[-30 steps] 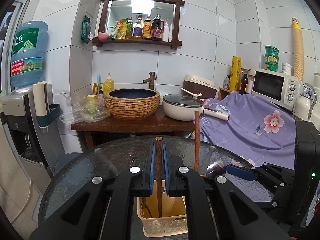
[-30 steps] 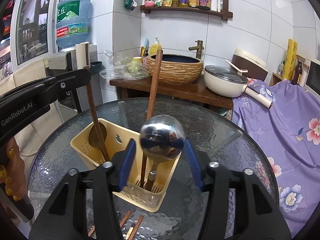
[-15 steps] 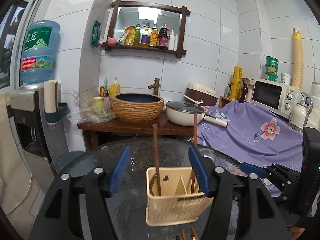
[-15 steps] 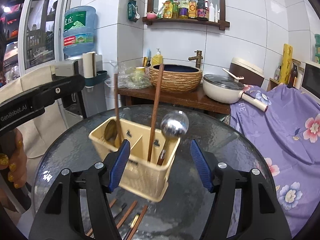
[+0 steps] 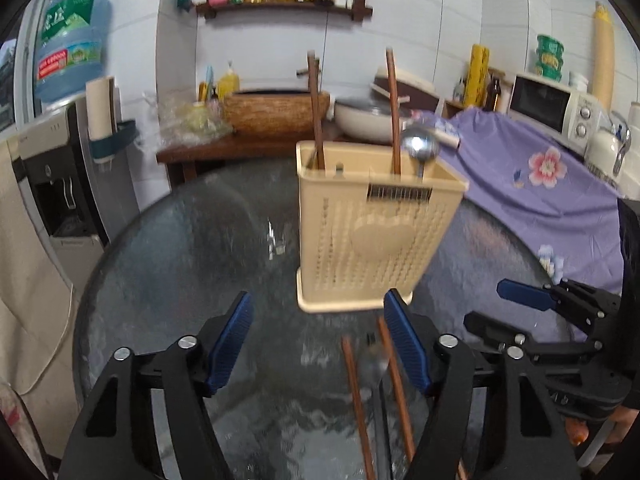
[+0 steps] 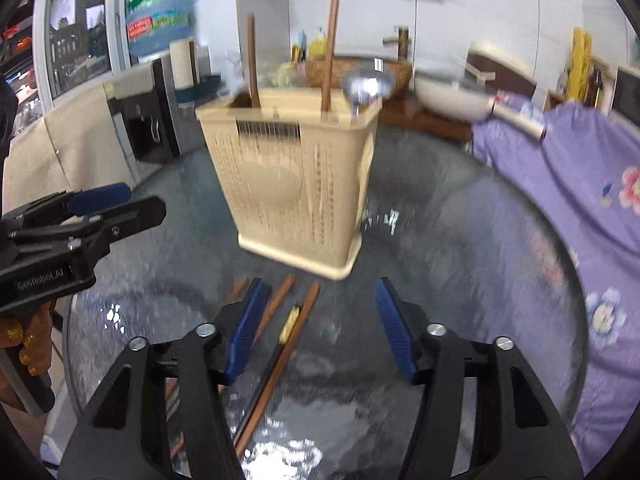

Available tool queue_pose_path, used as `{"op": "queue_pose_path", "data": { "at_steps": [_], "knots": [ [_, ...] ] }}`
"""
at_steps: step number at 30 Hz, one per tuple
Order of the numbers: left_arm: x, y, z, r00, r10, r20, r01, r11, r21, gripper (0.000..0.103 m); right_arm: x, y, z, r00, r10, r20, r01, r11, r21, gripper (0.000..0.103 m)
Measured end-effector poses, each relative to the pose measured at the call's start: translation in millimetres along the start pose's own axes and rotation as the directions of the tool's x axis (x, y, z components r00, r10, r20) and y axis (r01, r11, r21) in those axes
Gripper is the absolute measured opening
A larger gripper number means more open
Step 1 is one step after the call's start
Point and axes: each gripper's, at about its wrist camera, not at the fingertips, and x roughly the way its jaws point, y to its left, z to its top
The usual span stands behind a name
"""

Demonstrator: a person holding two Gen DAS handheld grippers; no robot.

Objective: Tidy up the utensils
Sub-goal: 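Lift both open tools up and away from the cream holder, then close the right tool on a wooden chopstick while the left tool grasps another chopstick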

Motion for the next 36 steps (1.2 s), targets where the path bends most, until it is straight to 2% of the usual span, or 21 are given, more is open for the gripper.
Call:
{"op": "queue_pose_path", "data": {
  "at_steps": [2, 8, 18, 36],
  "knots": [
    [6.6, -1.2, -11.1, 0.999, -0.008, -0.035, 0.008, 1.0, 0.01, 0.053, 8.3, -2.0, -9.2, 0.999, 0.018, -0.04, -0.017, 1.0, 0.02, 0.049],
    [24.1, -2.1, -37.8, 0.99, -0.043, -0.132, 0.047, 0.999, 0.022, 0.038, 27.2, 3.4, -27.6, 0.992, 0.056, -0.113, -0.051, 0.997, 0.05, 0.039],
    [34.1, -1.8, -59.1, 0.979, -0.071, -0.189, 0.074, 0.997, 0.009, 0.031, 45.0, 14.3, -44.2, 0.984, 0.049, -0.17, -0.041, 0.998, 0.051, 0.032],
    [46.9, -18.1, -61.7, 0.973, -0.08, -0.215, 0.088, 0.996, 0.024, 0.026, 50.3, 9.2, -43.4, 0.98, 0.02, -0.197, -0.009, 0.998, 0.06, 0.028]
  ]
}}
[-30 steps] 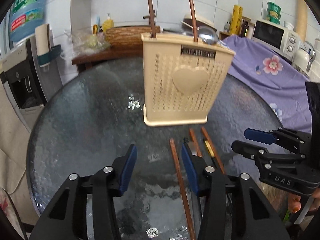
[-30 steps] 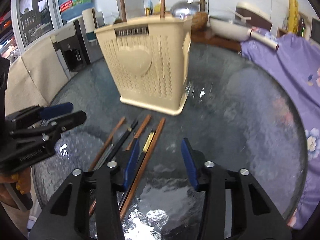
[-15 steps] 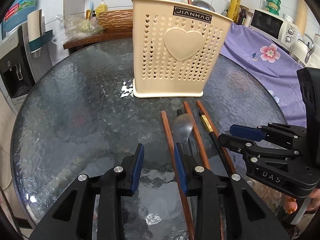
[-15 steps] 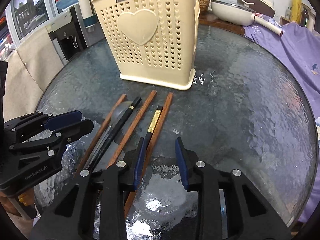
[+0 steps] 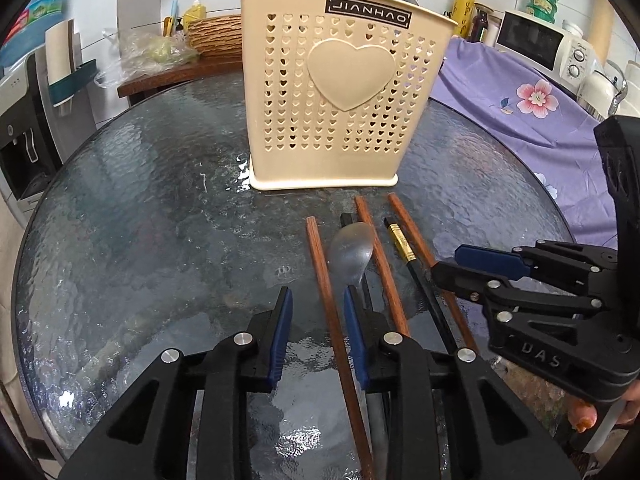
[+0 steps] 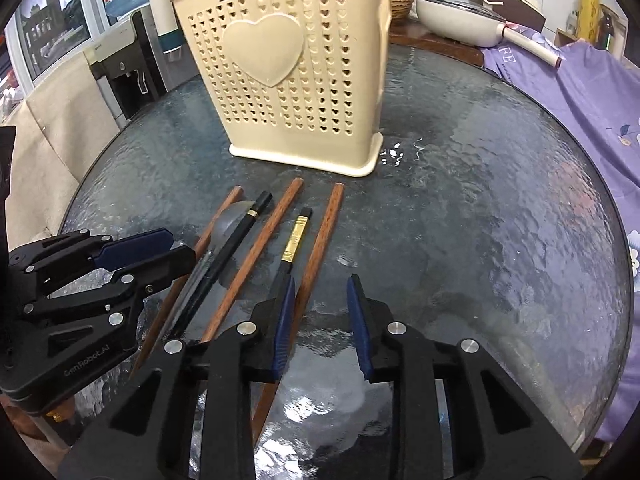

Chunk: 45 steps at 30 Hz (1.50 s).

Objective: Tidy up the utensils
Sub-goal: 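Close the right tool on a wooden chopstick while the left tool grasps another chopstick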

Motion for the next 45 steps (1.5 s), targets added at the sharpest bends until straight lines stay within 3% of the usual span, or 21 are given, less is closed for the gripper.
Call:
{"op": "queue_pose_path", "data": {
  "at_steps": [8, 21, 33, 45],
  "knots": [
    [4.3, 1.8, -2.3, 1.0, 0.02, -0.015, -0.02, 1.0, 0.023, 0.02, -2.7, -8.4, 0.6, 1.0, -0.027, -0.006, 0.027, 1.0, -0.009, 0.028],
    [13.9, 5.2, 11.8, 0.997, 0.065, -0.043, -0.063, 0.997, 0.048, 0.02, 7.9, -6.9, 13.4, 0.999, -0.034, -0.035, 0.035, 0.999, 0.034, 0.028],
    [22.9, 7.8, 22.5, 0.996, 0.064, -0.056, -0.061, 0.997, 0.041, 0.02, 17.3, -11.8, 26.7, 0.998, -0.053, -0.025, 0.055, 0.996, 0.071, 0.024],
    [12.2, 11.4, 9.4, 0.997, 0.05, -0.065, -0.047, 0.997, 0.055, 0.02, 12.5, -15.0, 19.0, 0.998, -0.064, -0.025, 0.065, 0.996, 0.058, 0.024]
  ]
}}
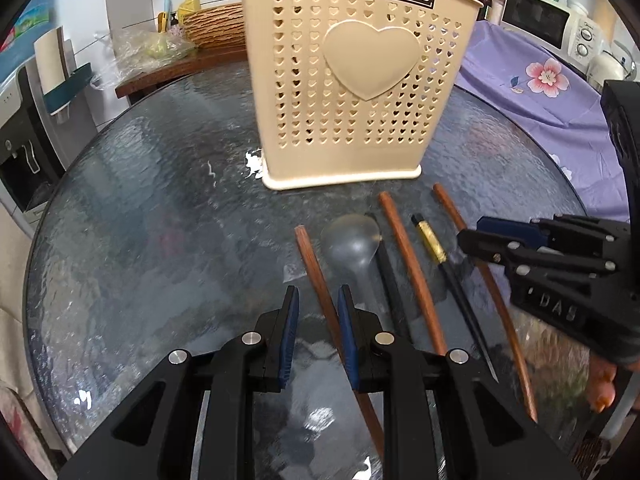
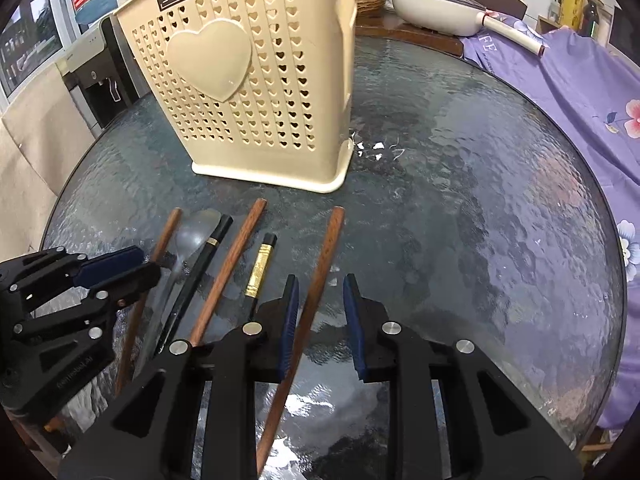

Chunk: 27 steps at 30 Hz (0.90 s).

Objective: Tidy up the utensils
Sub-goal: 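Close the right tool on a wooden chopstick while the left tool grasps another chopstick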

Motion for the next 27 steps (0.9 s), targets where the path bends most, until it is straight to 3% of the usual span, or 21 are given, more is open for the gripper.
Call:
{"op": "queue_pose_path", "data": {
  "at_steps": [14, 20, 27],
  "knots": [
    [10.3, 2.3, 17.6, 1.0, 0.007, -0.019, -0.008, 1.0, -0.025, 0.019, 7.6, 0.5, 13.8, 1.0, -0.006, -0.014, 0.006, 1.0, 0.03, 0.024],
    [11.3, 1.4, 16.4, 0.999, 0.041, -0.002, -0.041, 0.998, -0.041, 0.01, 9.8, 2.9, 14.8, 0.998, -0.055, 0.004, 0.055, 0.997, 0.052, 0.01],
    [10.0, -5.2, 12.2, 0.998, 0.064, 0.008, -0.063, 0.997, -0.049, 0.009, 10.8, 0.7, 14.8, 0.998, -0.06, 0.011, 0.059, 0.996, 0.067, 0.008]
  ]
}}
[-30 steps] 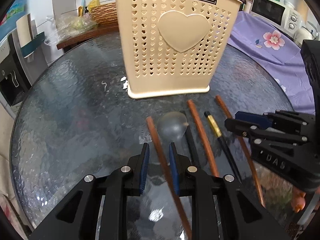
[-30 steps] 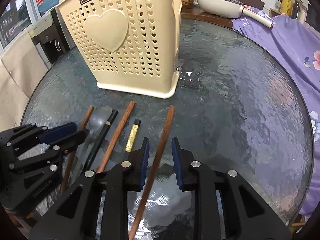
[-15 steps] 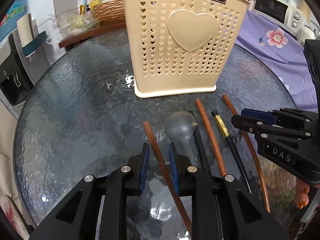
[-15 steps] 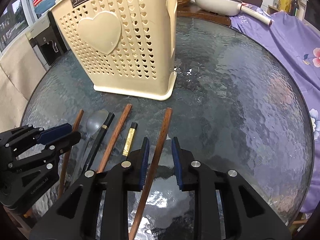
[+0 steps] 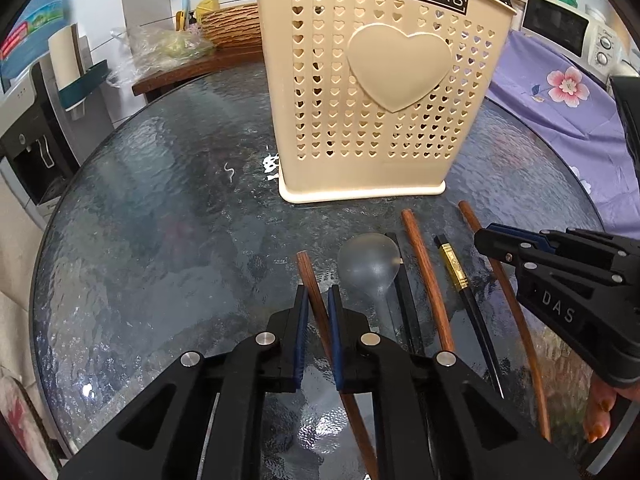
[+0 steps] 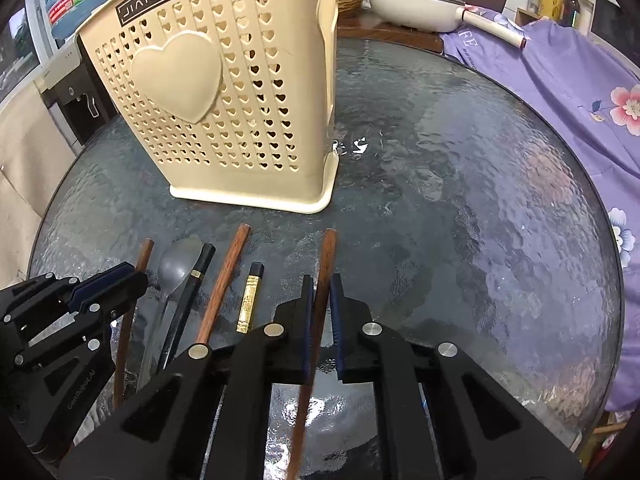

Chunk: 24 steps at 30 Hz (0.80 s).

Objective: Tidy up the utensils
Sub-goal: 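Close the right tool on a wooden chopstick while the left tool grasps another chopstick, then lift both held chopsticks and carry them over the cream holder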

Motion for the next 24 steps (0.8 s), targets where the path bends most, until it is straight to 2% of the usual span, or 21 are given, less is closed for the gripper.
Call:
{"op": "queue_pose_path", "data": {
  "at_steps": [6, 11, 19, 24],
  "knots": [
    [-0.5, 6.0, 0.8, 1.0, -0.029, -0.005, 0.029, 0.999, -0.035, 0.007, 0.5, -9.8, 1.2, 0.998, 0.067, 0.003, -0.067, 0.997, 0.049, 0.007],
    [-4.5, 11.1, 4.5, 0.999, -0.041, 0.013, 0.041, 0.998, -0.047, 0.006, -4.1, -11.0, 4.0, 0.994, 0.103, 0.023, -0.104, 0.993, 0.046, 0.008],
    [-34.8, 12.8, 19.5, 0.993, -0.077, 0.086, 0.081, 0.995, -0.052, 0.006, -28.8, -19.1, 7.7, 0.98, 0.181, 0.084, -0.186, 0.982, 0.046, 0.007],
    [-63.1, 12.8, 26.8, 0.983, -0.099, 0.152, 0.107, 0.993, -0.044, 0.006, -60.7, -22.4, 8.4, 0.959, 0.242, 0.145, -0.248, 0.968, 0.025, 0.007]
  ]
}}
